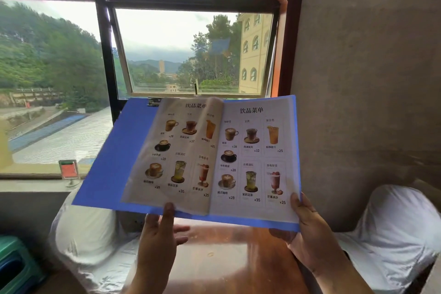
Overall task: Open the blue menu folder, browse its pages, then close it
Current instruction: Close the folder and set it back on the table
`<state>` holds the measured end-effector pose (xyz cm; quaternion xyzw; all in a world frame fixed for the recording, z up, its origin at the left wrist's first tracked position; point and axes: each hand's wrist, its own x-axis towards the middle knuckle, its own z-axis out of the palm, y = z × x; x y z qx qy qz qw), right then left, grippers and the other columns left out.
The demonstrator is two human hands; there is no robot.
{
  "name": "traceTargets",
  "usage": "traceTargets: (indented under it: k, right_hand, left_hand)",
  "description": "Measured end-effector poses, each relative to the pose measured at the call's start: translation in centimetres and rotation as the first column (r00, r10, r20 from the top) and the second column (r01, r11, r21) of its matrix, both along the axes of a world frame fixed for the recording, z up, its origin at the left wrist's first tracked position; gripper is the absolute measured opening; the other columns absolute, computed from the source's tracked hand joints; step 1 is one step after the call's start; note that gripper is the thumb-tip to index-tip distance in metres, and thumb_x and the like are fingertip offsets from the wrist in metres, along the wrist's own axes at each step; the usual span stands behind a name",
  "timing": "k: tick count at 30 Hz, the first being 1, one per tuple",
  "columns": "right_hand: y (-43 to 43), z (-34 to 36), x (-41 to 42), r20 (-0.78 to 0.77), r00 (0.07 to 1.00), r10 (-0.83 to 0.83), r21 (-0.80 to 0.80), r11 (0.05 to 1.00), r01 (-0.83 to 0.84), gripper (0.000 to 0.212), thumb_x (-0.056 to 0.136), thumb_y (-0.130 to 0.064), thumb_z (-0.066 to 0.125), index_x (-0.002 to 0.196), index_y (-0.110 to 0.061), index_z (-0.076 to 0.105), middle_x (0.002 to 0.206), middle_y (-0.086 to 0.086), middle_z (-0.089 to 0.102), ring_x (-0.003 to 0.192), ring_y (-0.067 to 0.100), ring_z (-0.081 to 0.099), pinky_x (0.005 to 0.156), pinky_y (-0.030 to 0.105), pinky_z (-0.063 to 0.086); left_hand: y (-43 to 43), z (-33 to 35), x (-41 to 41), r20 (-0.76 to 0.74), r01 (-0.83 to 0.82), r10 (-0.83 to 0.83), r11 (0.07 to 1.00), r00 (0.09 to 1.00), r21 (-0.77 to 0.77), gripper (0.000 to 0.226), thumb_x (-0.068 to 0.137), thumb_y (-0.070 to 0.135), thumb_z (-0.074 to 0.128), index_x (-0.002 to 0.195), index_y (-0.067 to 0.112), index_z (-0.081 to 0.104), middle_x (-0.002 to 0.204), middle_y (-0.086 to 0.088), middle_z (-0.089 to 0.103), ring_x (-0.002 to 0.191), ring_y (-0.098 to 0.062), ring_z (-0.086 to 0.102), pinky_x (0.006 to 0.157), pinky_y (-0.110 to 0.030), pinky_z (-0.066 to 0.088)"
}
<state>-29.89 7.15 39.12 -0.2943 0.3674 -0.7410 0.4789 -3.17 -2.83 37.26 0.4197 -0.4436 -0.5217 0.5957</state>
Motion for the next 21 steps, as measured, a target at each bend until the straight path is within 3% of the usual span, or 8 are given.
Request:
traceTargets:
  k: [2,5,8,10,13,15,17,21]
  right_hand:
    - [-0.1,-0.4,0.0,0.014,1.0,0.007,0.007,1.0,-0.007,0.034,0.104,-0.029,0.048,0.13,-0.021,0.068,0.121,0.027,0.072,0.104,0.047,0.072,0.063,0.056,0.065]
    - [-0.3,-0.6,0.2,0.026,1.0,0.016,0.011,1.0,-0.016,0.035,0.104,-0.028,0.049,0.133,-0.018,0.065,0.123,0.028,0.071,0.104,0.048,0.071,0.059,0.054,0.065]
    - [0.2,-0.2,1.0,-0.044,0.997,0.058,-0.001,0.998,-0.058,0.03,0.106,-0.014,0.048,0.132,-0.011,0.063,0.106,0.02,0.079,0.086,0.033,0.079,0.055,0.044,0.065]
    - [0.6,0.2,1.2,-0.041,0.999,0.023,0.002,1.0,-0.023,0.029,0.102,0.006,0.049,0.118,-0.01,0.067,0.09,0.013,0.079,0.071,0.014,0.077,0.052,0.029,0.061]
    - [0.5,0.1,1.1,-0.066,0.997,0.036,-0.034,0.999,-0.038,0.025,0.103,-0.002,0.043,0.103,-0.003,0.067,0.08,0.018,0.064,0.055,0.025,0.067,0.045,0.035,0.054]
    - [0.0,0.3,1.0,-0.107,0.993,0.047,-0.002,0.999,-0.047,0.043,0.11,-0.028,0.034,0.125,0.003,0.061,0.092,0.022,0.071,0.068,0.035,0.07,0.054,0.042,0.057]
    - [0.4,1.4,1.0,-0.178,0.98,0.095,0.008,0.995,-0.095,0.06,0.106,-0.053,0.032,0.131,-0.009,0.065,0.111,0.02,0.076,0.087,0.038,0.074,0.064,0.047,0.06]
    - [0.8,3.0,1.0,-0.29,0.954,0.079,-0.022,0.996,-0.089,0.035,0.094,-0.028,0.068,0.128,-0.022,0.069,0.122,0.02,0.073,0.095,0.037,0.075,0.059,0.046,0.064]
  left_hand:
    - [0.5,0.4,-0.4,0.04,-0.006,0.01,0.996,0.999,-0.087,0.016,0.099,0.045,0.051,0.11,0.049,0.062,0.107,0.004,0.076,0.075,-0.015,0.079,0.058,-0.038,0.065]
    - [1.0,0.5,-0.5,0.258,0.089,-0.024,0.966,0.966,-0.242,0.023,0.088,0.073,0.054,0.109,0.067,0.062,0.102,0.025,0.078,0.094,-0.008,0.077,0.083,-0.039,0.064]
    - [1.2,0.8,-0.4,0.552,0.277,-0.018,0.878,0.833,-0.39,0.102,0.065,0.085,0.064,0.154,0.04,0.044,0.146,0.024,0.057,0.132,0.008,0.054,0.098,-0.015,0.051]
    - [1.2,1.5,-0.4,0.553,0.337,-0.052,0.839,0.832,-0.428,0.113,0.064,0.088,0.065,0.158,0.033,0.037,0.156,0.017,0.047,0.139,0.008,0.049,0.096,-0.015,0.053]
    - [1.1,2.6,-1.0,0.373,0.199,-0.07,0.926,0.925,-0.319,0.076,0.079,0.052,0.082,0.144,0.035,0.048,0.116,0.009,0.079,0.097,-0.003,0.077,0.075,-0.018,0.057]
    - [0.9,3.0,-1.4,0.305,0.172,-0.089,0.951,0.948,-0.255,0.033,0.09,0.024,0.079,0.12,0.023,0.064,0.093,0.007,0.083,0.071,-0.004,0.076,0.056,-0.019,0.055]
    - [1.1,3.4,-1.3,0.301,0.137,-0.055,0.957,0.952,-0.257,0.012,0.094,0.017,0.073,0.103,0.02,0.066,0.081,0.015,0.08,0.058,-0.002,0.069,0.048,-0.02,0.052]
    - [1.1,3.0,-1.2,0.26,0.105,-0.036,0.96,0.965,-0.26,0.011,0.095,0.02,0.072,0.102,0.017,0.064,0.082,0.01,0.078,0.053,-0.005,0.062,0.044,-0.024,0.051]
